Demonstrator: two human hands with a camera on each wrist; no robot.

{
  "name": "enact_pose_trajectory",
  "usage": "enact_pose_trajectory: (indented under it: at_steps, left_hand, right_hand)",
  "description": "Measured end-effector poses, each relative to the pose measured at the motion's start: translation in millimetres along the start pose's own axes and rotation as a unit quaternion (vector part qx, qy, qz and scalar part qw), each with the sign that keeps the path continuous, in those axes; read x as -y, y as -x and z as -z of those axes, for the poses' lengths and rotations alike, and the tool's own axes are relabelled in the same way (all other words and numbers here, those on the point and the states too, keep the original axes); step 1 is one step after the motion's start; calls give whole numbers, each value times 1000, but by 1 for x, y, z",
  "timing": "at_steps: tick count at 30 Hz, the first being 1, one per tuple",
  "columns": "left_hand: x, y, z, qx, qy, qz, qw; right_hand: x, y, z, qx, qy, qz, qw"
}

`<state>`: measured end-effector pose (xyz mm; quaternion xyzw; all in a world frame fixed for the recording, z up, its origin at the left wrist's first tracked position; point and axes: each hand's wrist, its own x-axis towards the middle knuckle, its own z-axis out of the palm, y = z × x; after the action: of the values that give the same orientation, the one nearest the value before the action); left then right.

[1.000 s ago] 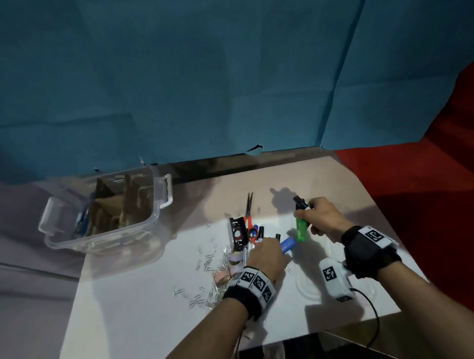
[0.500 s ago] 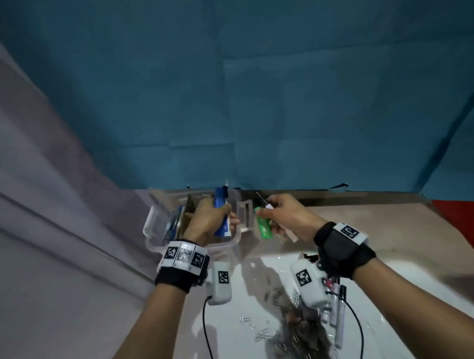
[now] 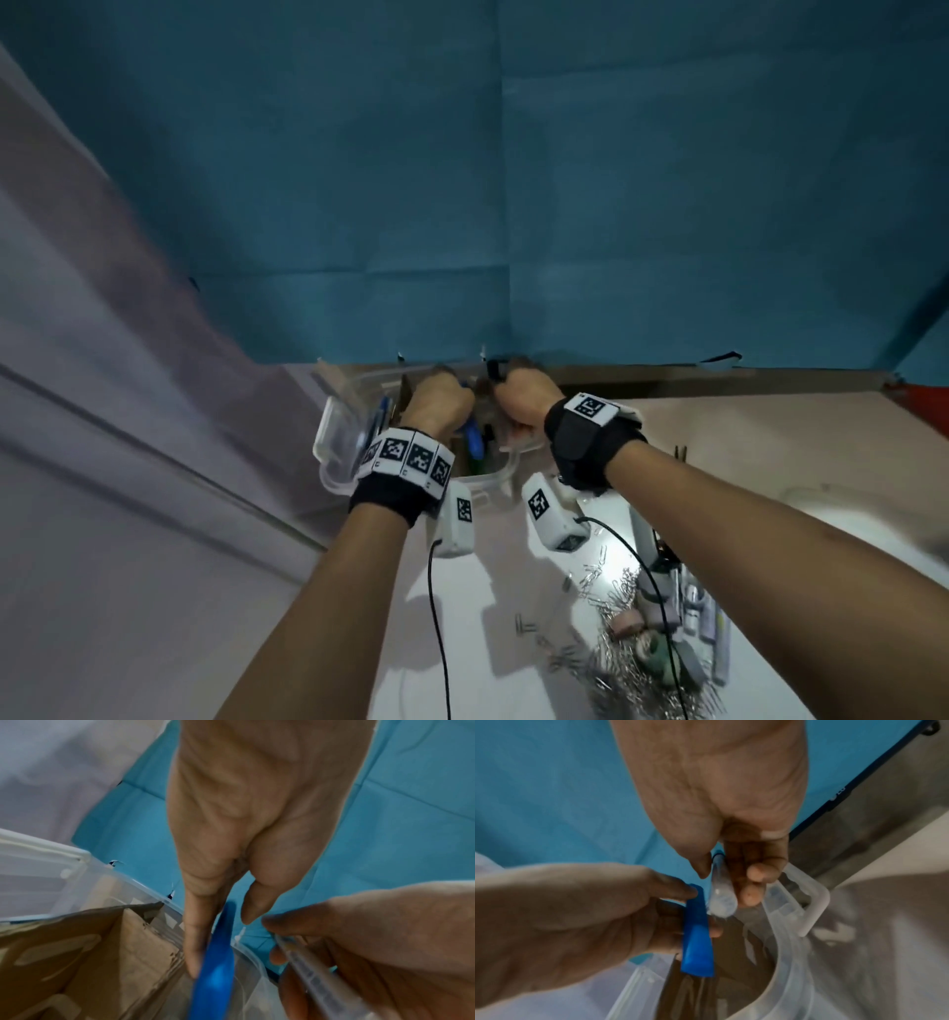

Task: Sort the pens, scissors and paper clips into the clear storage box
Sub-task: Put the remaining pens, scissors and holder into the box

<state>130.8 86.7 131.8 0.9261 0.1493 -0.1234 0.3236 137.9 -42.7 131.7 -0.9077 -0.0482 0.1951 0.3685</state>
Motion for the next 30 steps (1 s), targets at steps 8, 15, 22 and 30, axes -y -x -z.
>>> enact_pose_trajectory:
  at_steps: [8, 15, 22, 30]
  left_hand:
    - [-25, 25, 0, -47, -29, -94, 994]
    - [-89, 110, -88, 145, 40, -197, 969]
    - [-61, 132, -228, 252, -84, -176, 948]
    - [-55, 131, -281, 176, -197, -200, 944]
  right_hand:
    - [-43, 18, 57, 0, -4, -1, 1000]
    - [-175, 83, 107, -44, -55, -95, 993]
    - [-290, 149, 37, 94, 38, -247, 964]
    - [-309, 150, -9, -6, -19, -256, 966]
